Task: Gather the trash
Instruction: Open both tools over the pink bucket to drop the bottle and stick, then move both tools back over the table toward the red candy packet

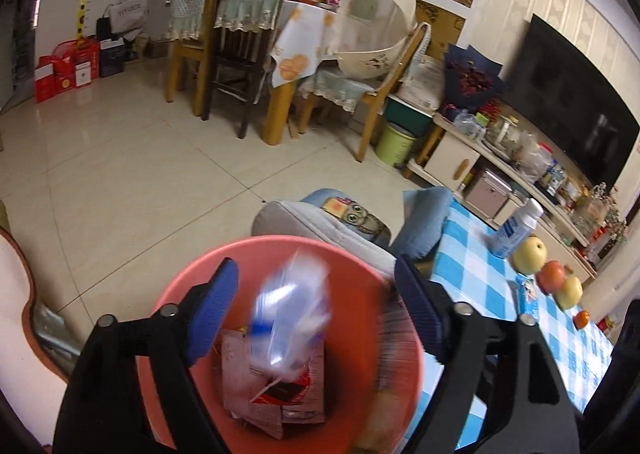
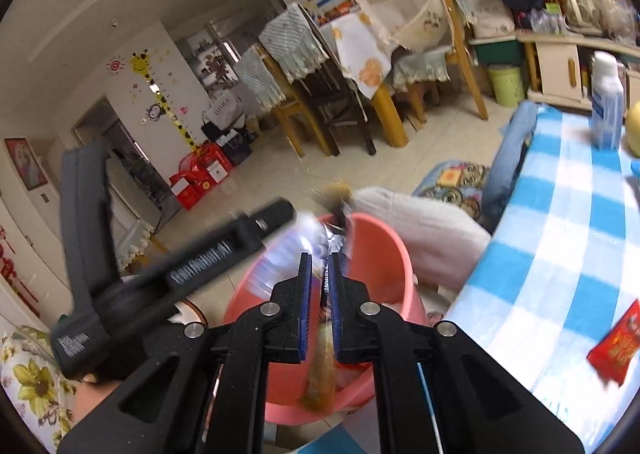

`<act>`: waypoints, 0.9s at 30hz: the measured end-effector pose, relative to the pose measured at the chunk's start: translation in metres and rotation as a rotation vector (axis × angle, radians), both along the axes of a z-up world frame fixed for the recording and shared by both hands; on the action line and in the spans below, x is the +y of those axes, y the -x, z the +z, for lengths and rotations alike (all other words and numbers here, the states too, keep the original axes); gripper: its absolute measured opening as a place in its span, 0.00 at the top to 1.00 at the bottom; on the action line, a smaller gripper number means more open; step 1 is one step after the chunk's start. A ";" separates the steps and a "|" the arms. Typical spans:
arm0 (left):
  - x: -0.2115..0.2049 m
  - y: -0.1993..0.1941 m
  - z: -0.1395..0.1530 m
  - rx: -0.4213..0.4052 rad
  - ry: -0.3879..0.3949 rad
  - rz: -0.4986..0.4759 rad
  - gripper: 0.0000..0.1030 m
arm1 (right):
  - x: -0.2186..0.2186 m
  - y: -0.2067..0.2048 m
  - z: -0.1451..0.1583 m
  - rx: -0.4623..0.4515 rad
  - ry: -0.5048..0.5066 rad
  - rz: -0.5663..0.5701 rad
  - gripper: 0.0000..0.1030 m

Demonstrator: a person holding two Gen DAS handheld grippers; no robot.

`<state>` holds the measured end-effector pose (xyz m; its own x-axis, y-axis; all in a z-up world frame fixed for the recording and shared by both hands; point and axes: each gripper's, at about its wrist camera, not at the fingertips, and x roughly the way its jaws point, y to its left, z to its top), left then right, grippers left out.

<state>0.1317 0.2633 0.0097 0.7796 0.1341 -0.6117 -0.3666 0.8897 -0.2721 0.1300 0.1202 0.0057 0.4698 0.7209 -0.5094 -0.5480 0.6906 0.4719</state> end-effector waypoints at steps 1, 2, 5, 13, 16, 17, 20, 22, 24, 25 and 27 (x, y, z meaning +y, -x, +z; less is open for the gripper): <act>0.001 0.000 0.000 0.000 -0.003 0.006 0.17 | -0.002 0.001 -0.002 0.003 0.002 -0.007 0.90; 0.000 0.000 0.001 -0.003 -0.007 0.011 0.16 | -0.007 0.002 -0.005 0.006 0.005 -0.022 0.87; -0.005 0.000 0.003 -0.019 -0.027 0.015 0.13 | -0.022 0.006 -0.007 0.003 0.007 -0.065 0.47; -0.029 -0.004 0.005 -0.052 -0.107 -0.037 0.10 | -0.063 0.017 -0.009 -0.035 0.066 -0.148 0.19; -0.041 -0.007 0.006 -0.059 -0.133 -0.066 0.10 | -0.074 0.021 -0.011 -0.044 0.095 -0.169 0.14; -0.046 -0.008 0.005 -0.056 -0.142 -0.077 0.10 | -0.077 0.021 -0.012 -0.050 0.107 -0.176 0.14; -0.058 -0.011 0.003 -0.043 -0.171 -0.103 0.10 | -0.085 0.023 -0.014 -0.063 0.145 -0.184 0.14; -0.066 -0.014 0.002 -0.034 -0.188 -0.115 0.10 | -0.091 0.024 -0.018 -0.066 0.167 -0.193 0.13; -0.075 -0.018 0.001 -0.023 -0.208 -0.131 0.10 | -0.096 0.024 -0.021 -0.062 0.177 -0.199 0.11; -0.078 -0.019 0.000 -0.020 -0.216 -0.135 0.10 | -0.100 0.024 -0.022 -0.058 0.181 -0.204 0.11; -0.086 -0.020 0.000 -0.015 -0.235 -0.143 0.10 | -0.108 0.024 -0.024 -0.053 0.189 -0.217 0.11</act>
<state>0.1517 0.1773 0.0092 0.8098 0.1590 -0.5647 -0.2302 0.9715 -0.0564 0.1064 0.0122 -0.0185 0.6322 0.4953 -0.5958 -0.3982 0.8674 0.2986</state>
